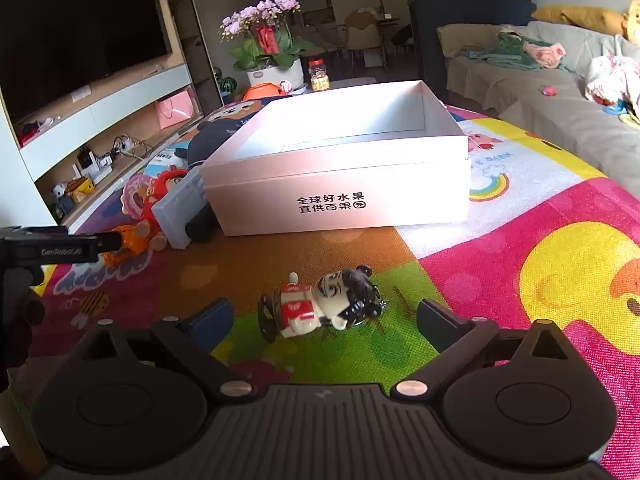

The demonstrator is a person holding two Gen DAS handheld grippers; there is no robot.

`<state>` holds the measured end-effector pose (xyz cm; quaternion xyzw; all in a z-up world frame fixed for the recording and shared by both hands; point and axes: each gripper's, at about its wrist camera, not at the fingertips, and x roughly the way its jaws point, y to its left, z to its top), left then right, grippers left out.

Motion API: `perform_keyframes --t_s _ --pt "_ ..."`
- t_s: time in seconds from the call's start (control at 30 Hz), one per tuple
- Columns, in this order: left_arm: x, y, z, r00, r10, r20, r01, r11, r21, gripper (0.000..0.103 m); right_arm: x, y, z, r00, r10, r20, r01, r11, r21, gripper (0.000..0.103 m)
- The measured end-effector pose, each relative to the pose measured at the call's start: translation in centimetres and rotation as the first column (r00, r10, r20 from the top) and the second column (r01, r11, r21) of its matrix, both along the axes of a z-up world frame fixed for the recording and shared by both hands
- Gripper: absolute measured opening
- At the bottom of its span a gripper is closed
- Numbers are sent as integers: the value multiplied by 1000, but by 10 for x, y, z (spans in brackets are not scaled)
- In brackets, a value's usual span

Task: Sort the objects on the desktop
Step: 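Grasp the orange pumpkin toy with the left gripper while the right holds the figurine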

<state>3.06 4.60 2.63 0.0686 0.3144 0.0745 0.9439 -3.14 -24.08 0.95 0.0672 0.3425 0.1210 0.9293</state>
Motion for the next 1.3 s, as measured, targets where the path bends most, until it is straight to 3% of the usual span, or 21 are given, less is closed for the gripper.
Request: perform_keyframes --t_s 0.17,0.4,0.57,0.7,0.93,1.03,1.1,1.17,1.23,1.3 --pt "-5 3 -3 999 -51 -15 48 986 -161 103 1 0 -1 1000 4 -4 -4 1000 17 102" --pt "22 -18 -12 999 -26 -35 20 987 -157 103 1 1 -1 1000 -8 -2 8 1000 13 103" --pt "17 -5 -17 999 5 -43 -9 996 -93 103 1 1 -1 1000 -10 -2 10 1000 17 103" --pt "14 12 -21 996 32 -83 -47 982 -181 103 1 0 -1 1000 -10 -2 10 1000 17 103" --pt "20 12 -17 990 42 -131 -66 982 -180 103 1 1 -2 1000 -10 -1 10 1000 20 103" --pt "19 5 -15 994 25 -109 -47 976 -210 103 1 1 -2 1000 -10 -1 10 1000 19 103" --pt "22 0 -14 995 12 -102 -36 972 -231 100 1 3 -2 1000 -9 -3 9 1000 7 103" --pt "26 -7 -13 996 7 -86 -26 976 -217 78 2 6 -2 1000 -5 -6 5 1000 -18 103" --pt "28 -9 -12 998 -15 -68 1 979 -204 64 3 10 -2 1000 10 -12 -10 999 -46 103" --pt "23 -7 -11 997 -45 -62 30 973 -227 63 3 15 -1 999 41 -18 -42 994 -96 103"
